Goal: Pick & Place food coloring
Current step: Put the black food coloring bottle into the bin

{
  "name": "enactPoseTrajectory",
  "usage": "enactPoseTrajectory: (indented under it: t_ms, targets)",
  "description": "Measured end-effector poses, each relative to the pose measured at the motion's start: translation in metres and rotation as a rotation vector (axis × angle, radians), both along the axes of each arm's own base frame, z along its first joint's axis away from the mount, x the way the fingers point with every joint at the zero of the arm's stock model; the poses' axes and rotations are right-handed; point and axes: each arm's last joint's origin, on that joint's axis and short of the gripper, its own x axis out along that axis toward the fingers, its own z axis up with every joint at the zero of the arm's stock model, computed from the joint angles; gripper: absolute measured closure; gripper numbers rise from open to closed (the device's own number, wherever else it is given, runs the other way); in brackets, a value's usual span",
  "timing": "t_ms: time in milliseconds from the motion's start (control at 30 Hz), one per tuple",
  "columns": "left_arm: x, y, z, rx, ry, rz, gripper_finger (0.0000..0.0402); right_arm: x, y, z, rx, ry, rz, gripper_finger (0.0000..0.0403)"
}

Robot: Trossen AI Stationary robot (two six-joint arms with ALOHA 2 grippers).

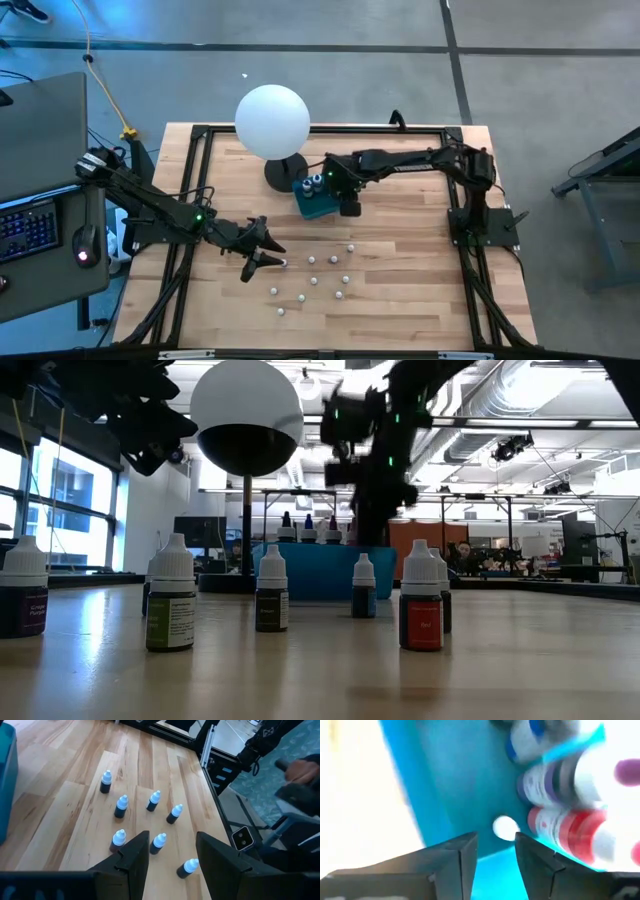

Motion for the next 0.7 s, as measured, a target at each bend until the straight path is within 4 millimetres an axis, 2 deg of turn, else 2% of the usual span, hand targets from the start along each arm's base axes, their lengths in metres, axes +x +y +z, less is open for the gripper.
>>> enactPoseTrajectory:
  t_ms: [200,267,333,433,533,600,700]
  targets:
    - [0.0,0.0,0.0,0.0,0.0,0.0,0.0241,-0.002,0.034,0.047,0.024,0.01,0.044,0.0293]
    - [0.0,0.0,0.0,-0.002,0.0,0.001,0.0241,-0.006,0.053,0.062,0.045,0.038,0.08,0.0294]
    - [0.0,0.0,0.0,-0.003,0.0,0.002,0.0241,-0.009,0.074,0.067,0.071,0.075,0.131,0.0292]
    - [0.0,0.0,0.0,-0.003,0.0,0.002,0.0241,-0.012,0.108,0.063,0.148,0.088,0.199,0.0278]
    - [0.0,0.0,0.0,-0.004,0.0,0.002,0.0241,-0.014,0.139,0.05,0.155,0.065,0.263,0.0257]
    - [0.0,0.0,0.0,-0.005,0.0,0.002,0.0241,-0.016,0.154,0.038,0.111,0.054,0.279,0.024]
    - [0.0,0.0,0.0,-0.007,0.0,0.003,0.0241,-0.019,0.166,0.024,0.108,0.029,0.302,0.0217]
